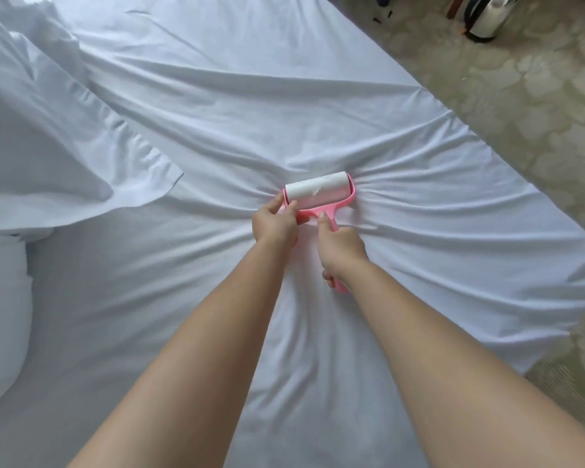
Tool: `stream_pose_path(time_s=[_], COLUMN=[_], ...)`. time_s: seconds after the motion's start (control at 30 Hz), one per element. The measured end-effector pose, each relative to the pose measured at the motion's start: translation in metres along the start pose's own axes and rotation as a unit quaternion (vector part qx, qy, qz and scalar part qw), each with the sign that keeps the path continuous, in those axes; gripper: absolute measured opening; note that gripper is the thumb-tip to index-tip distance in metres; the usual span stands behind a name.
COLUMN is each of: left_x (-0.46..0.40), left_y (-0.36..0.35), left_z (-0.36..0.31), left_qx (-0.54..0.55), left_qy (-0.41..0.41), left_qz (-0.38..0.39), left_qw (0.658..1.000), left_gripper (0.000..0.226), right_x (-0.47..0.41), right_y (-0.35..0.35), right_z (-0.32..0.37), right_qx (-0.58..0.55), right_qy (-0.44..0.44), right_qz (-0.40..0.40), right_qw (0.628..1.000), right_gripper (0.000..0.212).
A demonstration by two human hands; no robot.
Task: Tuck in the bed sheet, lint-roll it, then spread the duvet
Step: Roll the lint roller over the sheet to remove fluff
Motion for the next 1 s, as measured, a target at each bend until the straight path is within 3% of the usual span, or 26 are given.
stream_pose_path(time_s=[0.43,1.0], left_x=[-0.001,0.151], left_y=[-0.008,-0.049], left_z=[-0.014,0.093], left_qx=[0.021,0.077], left_qy=[-0.002,0.048], left_qz=[-0.029,-0.118], left_qw=[0.999,0.989], left_gripper=[0.041,0.042], right_x=[-0.005,0.087], right_y=[0.015,0.051], right_z=[0.014,-0.124], right_qx=[0.044,0.083], right_qy=[0.032,0.021], right_qz=[0.015,0.090], right_qw=[0.998,0.992], right_gripper=[0.056,0.061])
Point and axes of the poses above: each hand's wrist, its own x-axis away from the middle knuckle, its own y-axis out of the back of the hand, z = x × y, the point moved 5 cm from there along -x, towards the middle knuckle, and after that the axes turned 9 degrees about z, right-handed, at the moved point
